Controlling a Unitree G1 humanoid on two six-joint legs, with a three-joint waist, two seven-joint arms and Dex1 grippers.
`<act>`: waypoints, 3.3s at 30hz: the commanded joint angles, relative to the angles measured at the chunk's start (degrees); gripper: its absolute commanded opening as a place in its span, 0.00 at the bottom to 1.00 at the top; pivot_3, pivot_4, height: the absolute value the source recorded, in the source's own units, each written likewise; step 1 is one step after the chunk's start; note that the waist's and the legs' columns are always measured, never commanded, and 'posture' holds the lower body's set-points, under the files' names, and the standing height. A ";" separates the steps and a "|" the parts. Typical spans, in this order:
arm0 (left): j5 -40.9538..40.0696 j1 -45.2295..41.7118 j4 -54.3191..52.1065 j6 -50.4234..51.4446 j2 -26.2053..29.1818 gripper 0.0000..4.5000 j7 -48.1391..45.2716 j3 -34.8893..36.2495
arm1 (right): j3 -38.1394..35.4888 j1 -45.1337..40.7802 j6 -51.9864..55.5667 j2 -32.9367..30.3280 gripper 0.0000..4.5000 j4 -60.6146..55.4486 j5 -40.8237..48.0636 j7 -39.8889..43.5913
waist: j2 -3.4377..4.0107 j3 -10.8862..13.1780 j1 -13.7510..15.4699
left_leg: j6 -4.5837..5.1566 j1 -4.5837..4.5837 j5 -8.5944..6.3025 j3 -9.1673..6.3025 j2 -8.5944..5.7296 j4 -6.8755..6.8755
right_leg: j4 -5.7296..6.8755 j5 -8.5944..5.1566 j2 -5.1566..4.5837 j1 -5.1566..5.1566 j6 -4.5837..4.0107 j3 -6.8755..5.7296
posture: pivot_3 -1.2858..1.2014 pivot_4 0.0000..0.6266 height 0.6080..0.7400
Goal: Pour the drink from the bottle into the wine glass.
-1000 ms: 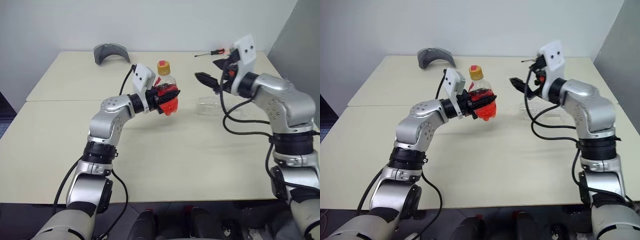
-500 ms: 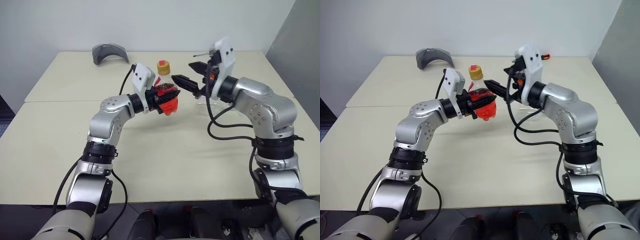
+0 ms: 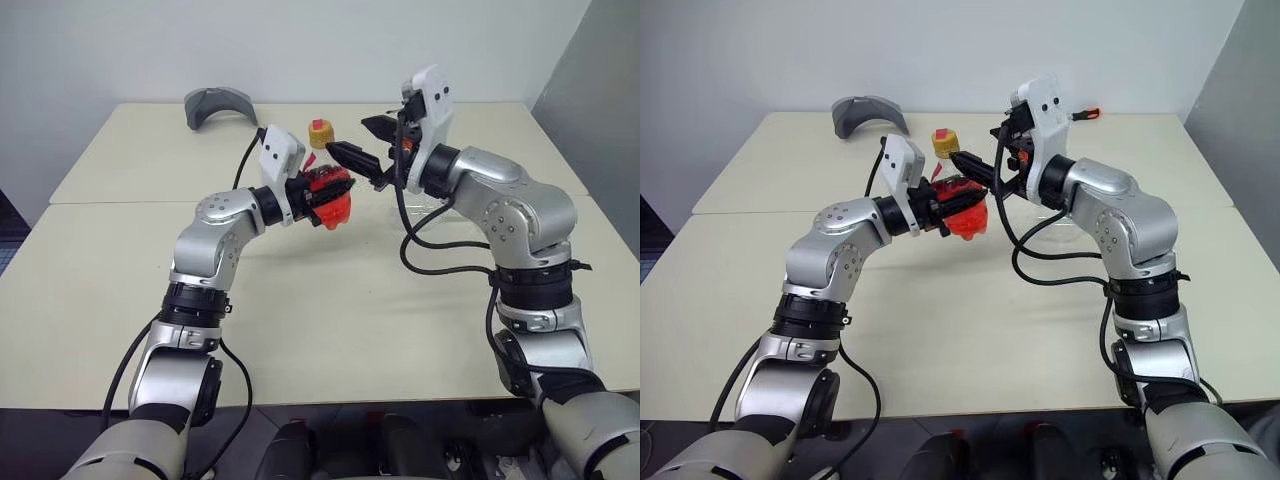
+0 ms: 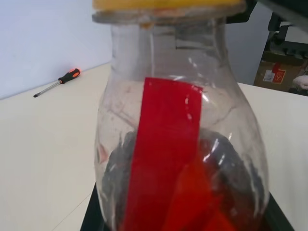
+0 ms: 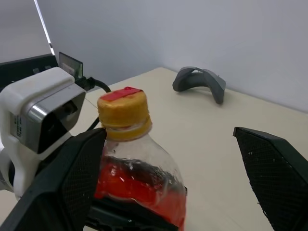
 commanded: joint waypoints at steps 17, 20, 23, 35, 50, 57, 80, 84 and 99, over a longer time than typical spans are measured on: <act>0.39 -1.50 -2.09 -1.62 -0.45 0.28 -1.98 0.13 | 1.11 -6.41 -5.38 5.51 1.00 4.44 -1.86 0.47 | 0.00 0.00 -0.07 | 0.00 0.00 0.00 0.00 0.00 0.00 | 0.01 0.00 0.00 -0.02 0.00 0.00 | 0.52 0.24 1.00; 0.46 -1.82 -1.94 -1.61 -0.55 0.28 -1.98 0.24 | 1.50 -6.96 -6.56 6.22 1.00 5.90 -2.65 0.39 | 0.00 0.00 -0.10 | 0.00 0.01 0.00 0.00 0.00 0.00 | 0.01 0.00 0.00 -0.02 0.00 0.00 | 0.52 0.24 1.00; 0.50 -1.96 -2.03 -1.57 -0.78 0.28 -1.79 0.22 | 1.96 -7.16 -7.78 6.59 1.00 6.81 -3.75 0.54 | 0.00 0.00 -0.11 | -0.01 0.01 0.00 0.00 0.00 0.00 | 0.02 0.00 0.00 -0.02 0.00 0.00 | 0.52 0.24 1.00; 0.44 -1.73 -2.18 -1.46 -0.88 0.28 -1.36 0.60 | 1.42 -6.12 -8.41 4.24 1.00 7.26 -5.78 1.22 | 0.00 0.00 -0.11 | -0.01 0.00 0.00 0.00 0.00 0.00 | 0.02 0.00 0.00 -0.02 0.00 0.00 | 0.52 0.24 1.00; 0.47 -2.22 -1.17 -1.79 -1.00 0.28 -1.51 0.59 | -1.77 -2.04 -1.75 -5.76 1.00 -0.25 -3.35 2.40 | 0.00 0.00 0.01 | 0.00 -0.01 0.00 0.00 0.00 0.00 | 0.01 0.00 0.00 -0.02 0.00 0.01 | 0.52 0.24 1.00; 0.45 -2.64 -0.44 -2.15 -1.08 0.28 -1.79 0.44 | -3.07 -0.40 0.47 -9.18 1.00 -1.82 -1.95 1.74 | 0.00 0.00 0.06 | 0.01 -0.02 0.00 0.01 -0.01 0.00 | 0.00 0.00 -0.01 0.00 0.00 0.00 | 0.52 0.24 1.00; 0.58 -2.52 -0.52 -2.02 -1.15 0.28 -2.04 0.30 | -3.94 -0.05 3.72 -4.73 1.00 -4.82 6.99 4.72 | 0.00 0.00 0.00 | 0.01 -0.01 0.00 0.00 0.00 0.00 | 0.00 0.00 0.00 0.00 0.00 0.00 | 0.52 0.24 1.00; 0.65 -2.45 -0.60 -1.96 -1.02 0.28 -2.10 0.34 | -3.41 -0.30 2.36 -3.27 1.00 -3.24 6.20 4.37 | 0.00 0.00 0.02 | 0.01 -0.02 0.00 -0.01 0.00 0.01 | 0.00 0.00 -0.01 0.00 0.00 -0.01 | 0.52 0.24 1.00; 0.22 -0.89 -3.06 -0.91 -0.22 0.28 -2.29 0.30 | -1.34 -2.59 -2.11 0.39 1.00 1.99 4.36 4.59 | 0.00 0.00 -0.01 | 0.00 -0.01 0.00 -0.01 -0.01 0.01 | 0.01 0.00 -0.01 -0.01 0.00 -0.01 | 0.52 0.24 1.00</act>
